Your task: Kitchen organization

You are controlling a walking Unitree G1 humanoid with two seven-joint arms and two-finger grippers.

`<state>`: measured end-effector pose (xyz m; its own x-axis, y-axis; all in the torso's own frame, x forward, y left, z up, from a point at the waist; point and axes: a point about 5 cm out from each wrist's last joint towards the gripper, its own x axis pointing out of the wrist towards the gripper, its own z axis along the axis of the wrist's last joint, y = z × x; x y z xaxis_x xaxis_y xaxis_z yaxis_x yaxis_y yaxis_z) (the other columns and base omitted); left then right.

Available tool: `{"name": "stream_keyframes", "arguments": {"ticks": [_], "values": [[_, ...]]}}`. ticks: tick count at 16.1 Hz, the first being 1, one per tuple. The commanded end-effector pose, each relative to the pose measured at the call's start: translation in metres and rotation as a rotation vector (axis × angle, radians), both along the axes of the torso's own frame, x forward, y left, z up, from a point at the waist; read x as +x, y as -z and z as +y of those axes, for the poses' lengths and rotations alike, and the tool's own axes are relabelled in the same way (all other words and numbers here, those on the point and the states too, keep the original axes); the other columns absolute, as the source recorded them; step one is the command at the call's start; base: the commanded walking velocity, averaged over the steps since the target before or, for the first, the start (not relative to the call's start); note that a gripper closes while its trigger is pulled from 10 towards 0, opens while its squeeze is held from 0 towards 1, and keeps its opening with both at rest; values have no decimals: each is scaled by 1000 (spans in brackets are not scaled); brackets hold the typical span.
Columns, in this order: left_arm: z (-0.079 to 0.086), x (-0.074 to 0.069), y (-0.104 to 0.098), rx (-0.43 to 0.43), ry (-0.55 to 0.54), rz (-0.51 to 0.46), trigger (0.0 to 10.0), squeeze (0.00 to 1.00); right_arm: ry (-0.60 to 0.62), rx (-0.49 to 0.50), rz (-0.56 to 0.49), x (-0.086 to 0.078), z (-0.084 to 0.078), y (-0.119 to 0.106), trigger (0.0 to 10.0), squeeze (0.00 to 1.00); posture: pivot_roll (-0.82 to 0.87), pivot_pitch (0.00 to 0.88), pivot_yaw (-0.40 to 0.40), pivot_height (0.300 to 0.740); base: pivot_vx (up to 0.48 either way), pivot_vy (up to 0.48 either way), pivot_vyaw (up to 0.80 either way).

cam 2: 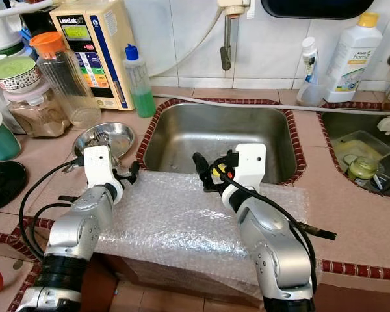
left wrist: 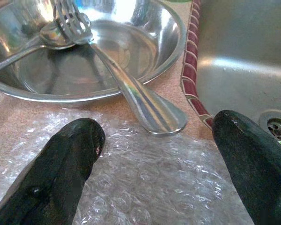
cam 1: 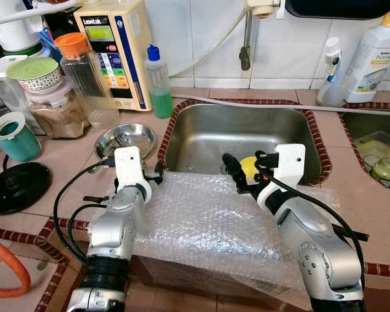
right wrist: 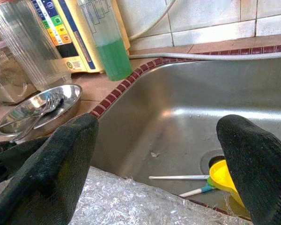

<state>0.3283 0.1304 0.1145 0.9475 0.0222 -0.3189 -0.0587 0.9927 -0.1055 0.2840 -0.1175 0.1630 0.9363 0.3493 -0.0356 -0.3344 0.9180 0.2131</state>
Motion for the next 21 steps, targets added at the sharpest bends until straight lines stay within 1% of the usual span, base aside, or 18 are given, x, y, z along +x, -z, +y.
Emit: {"name": "stream_keyframes", "arguments": {"ticks": [1, 2, 3, 5, 6, 8, 10, 12, 14, 17, 18, 20, 21], "values": [[6, 0, -8, 51, -2, -39, 10000, 0, 0, 5, -28, 0, 0, -6, 10000, 0, -85, 0, 120, 740, 0, 0, 0], [6, 0, -14, 108, 16, -110, 10000, 0, 1, 5, -29, 0, 0, -6, 10000, 0, -88, 0, 123, 740, 0, 0, 0], [9, -1, -10, 93, 2, -107, 10000, 0, 1, 5, -30, 0, -1, -6, 10000, 0, -89, 0, 124, 740, 0, 0, 0], [12, -3, -3, 99, -6, -80, 10000, 0, 2, 5, -29, 0, -1, -5, 10000, 0, -89, 0, 122, 740, 0, 0, 0], [11, -4, -2, 104, 4, -87, 10000, 0, 1, 6, -31, 0, 0, -5, 10000, 0, -88, 0, 120, 740, 0, 0, 0], [8, -4, 0, 84, 11, -85, 10000, 0, 2, 8, -35, 1, 0, -6, 10000, 0, -88, 0, 120, 740, 0, 0, 0], [1, 0, 3, 60, 49, -123, 10000, 0, -4, 9, -39, 2, 1, -8, 10000, 0, -92, 0, 112, 740, 0, 0, 0], [-3, 3, 3, 52, 63, -137, 10000, 0, -11, 8, -39, 1, 2, -8, 10000, 0, -100, 0, 113, 740, 0, 0, 0], [-9, 9, 4, 64, 93, -141, 10000, 0, -8, 10, -40, -1, 2, -8, 10000, 0, -112, 0, 116, 740, 0, 0, 0], [-8, 16, 5, 108, 107, -168, 10000, 0, -7, 20, -44, -3, 3, -9, 10000, 0, -122, 0, 125, 740, 0, 0, 0], [-6, 20, 7, 107, 102, -162, 10000, 0, -36, 39, -55, -5, 6, -11, 10000, 0, -122, 0, 125, 740, 0, 0, 0], [-4, 21, 9, 109, 96, -152, 10000, 0, -82, 64, -57, -8, 9, -13, 10000, 0, -126, 0, 126, 740, 0, 0, 0], [-3, 22, 14, 115, 91, -143, 10000, 0, -226, 88, -23, -21, 19, -11, 10000, 0, -128, 0, 122, 740, 0, 0, 0]]}}
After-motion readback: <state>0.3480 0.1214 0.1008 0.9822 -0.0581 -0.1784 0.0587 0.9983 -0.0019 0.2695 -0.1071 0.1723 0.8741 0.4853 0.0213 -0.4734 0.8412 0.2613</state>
